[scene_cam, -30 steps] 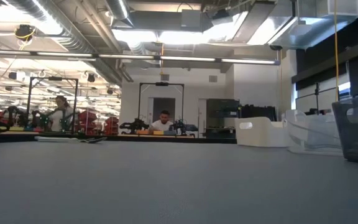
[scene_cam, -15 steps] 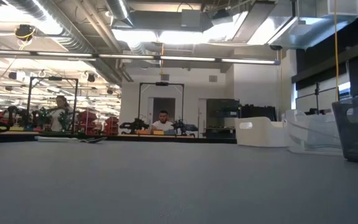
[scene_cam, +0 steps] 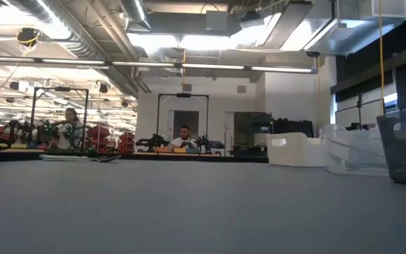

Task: Sort silverware by color (type)
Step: Put the bottom white and blue spoon into the black bin

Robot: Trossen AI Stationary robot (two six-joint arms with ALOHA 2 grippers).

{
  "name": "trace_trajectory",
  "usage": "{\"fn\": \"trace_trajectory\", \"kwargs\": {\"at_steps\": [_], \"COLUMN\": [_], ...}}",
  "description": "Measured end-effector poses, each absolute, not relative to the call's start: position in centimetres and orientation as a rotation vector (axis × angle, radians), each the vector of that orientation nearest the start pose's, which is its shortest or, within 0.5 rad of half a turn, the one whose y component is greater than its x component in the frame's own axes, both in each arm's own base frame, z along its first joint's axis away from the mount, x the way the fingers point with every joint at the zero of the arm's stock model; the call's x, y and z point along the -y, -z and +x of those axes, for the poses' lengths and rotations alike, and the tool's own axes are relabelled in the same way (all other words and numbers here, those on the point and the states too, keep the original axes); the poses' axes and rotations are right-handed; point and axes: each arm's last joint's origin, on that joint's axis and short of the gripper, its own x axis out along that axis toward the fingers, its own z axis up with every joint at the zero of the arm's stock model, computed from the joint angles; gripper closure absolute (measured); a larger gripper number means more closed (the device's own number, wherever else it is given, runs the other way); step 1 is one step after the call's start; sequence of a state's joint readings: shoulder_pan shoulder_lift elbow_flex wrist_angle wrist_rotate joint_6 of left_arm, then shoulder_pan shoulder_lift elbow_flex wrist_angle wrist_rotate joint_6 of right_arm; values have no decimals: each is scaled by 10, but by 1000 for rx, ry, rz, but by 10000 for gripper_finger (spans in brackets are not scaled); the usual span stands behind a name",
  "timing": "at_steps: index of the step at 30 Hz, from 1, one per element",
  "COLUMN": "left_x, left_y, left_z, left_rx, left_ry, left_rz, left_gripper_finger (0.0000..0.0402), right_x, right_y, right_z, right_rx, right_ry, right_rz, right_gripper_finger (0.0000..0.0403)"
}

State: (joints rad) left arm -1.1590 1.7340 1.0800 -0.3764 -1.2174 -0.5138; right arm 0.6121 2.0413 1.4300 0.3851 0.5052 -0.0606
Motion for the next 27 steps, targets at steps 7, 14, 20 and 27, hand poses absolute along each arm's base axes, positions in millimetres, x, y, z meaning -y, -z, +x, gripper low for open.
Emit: {"fn": "trace_trajectory", "kwargs": {"at_steps": [7,14,20,27], "left_x": [301,298,296,290], "left_y": [-202,-204,-205,-207], "left_z": [165,175,180,192], "left_rx": [-306,-312,-302,-295], "left_ry": [-141,-152,-170,-215], "left_rz": [417,385,363,343], "left_gripper_finger": [388,388,388,388], "right_x": [-247,-246,-248,-247], "right_y": [-207,-197,-198,-199], "right_z": [413,423,421,422], "right_rx": [-68,126,167,169], "right_ry": [-256,-297,-330,-315], "right_rz": [-158,-174,-191,-188], "right_gripper_finger": [165,176,193,236]}}
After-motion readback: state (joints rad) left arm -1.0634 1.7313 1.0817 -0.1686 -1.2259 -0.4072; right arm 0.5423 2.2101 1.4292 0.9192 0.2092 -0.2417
